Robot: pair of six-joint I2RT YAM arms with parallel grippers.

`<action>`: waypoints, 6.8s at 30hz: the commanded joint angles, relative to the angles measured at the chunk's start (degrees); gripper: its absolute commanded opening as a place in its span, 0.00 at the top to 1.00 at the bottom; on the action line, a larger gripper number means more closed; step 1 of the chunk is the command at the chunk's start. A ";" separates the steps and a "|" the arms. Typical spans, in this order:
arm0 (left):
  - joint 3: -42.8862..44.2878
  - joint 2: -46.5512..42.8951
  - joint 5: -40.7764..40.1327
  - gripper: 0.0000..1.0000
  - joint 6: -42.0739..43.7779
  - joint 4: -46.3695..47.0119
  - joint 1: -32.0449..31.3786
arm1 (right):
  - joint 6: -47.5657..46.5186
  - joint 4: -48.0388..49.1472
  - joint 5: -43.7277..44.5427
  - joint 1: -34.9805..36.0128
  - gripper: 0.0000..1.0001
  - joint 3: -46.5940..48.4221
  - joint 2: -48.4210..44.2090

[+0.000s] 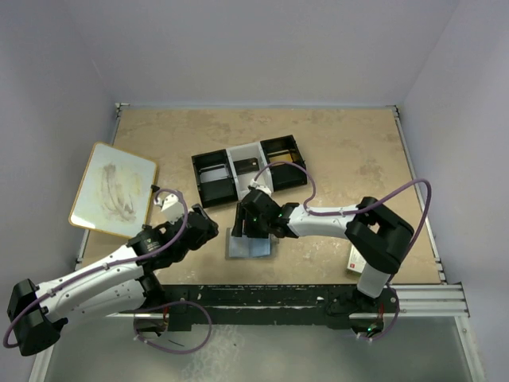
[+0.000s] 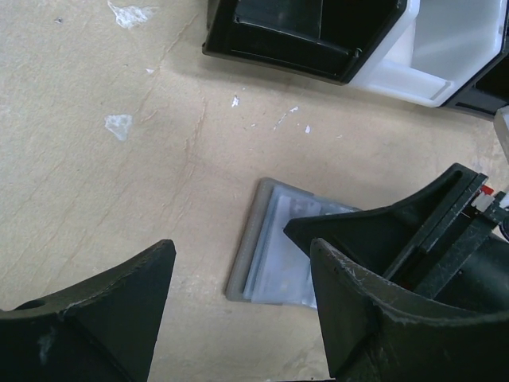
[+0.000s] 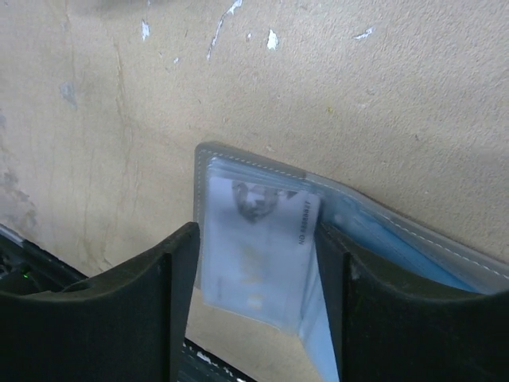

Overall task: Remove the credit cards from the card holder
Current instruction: Adjust the card holder at the center of the board.

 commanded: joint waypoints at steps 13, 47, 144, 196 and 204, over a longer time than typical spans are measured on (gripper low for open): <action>0.06 -0.70 -1.71 0.35 -1.47 0.61 -0.23 | -0.30 -10.67 9.69 2.06 0.29 3.78 6.35; 1.63 -5.81 -7.08 0.35 -5.05 -7.89 -0.17 | 1.03 -24.05 18.77 7.37 0.39 13.61 12.59; -9.74 2.11 13.85 0.72 2.57 20.17 -0.19 | 1.34 2.60 -4.64 -1.23 0.42 -5.88 3.76; -0.52 27.50 31.25 0.63 9.95 39.00 -0.31 | 14.12 -9.86 18.33 -2.49 0.26 -17.06 -30.30; 2.22 30.22 33.98 0.51 11.11 39.87 -0.66 | 17.49 -4.67 18.89 -2.48 0.26 -24.42 -39.64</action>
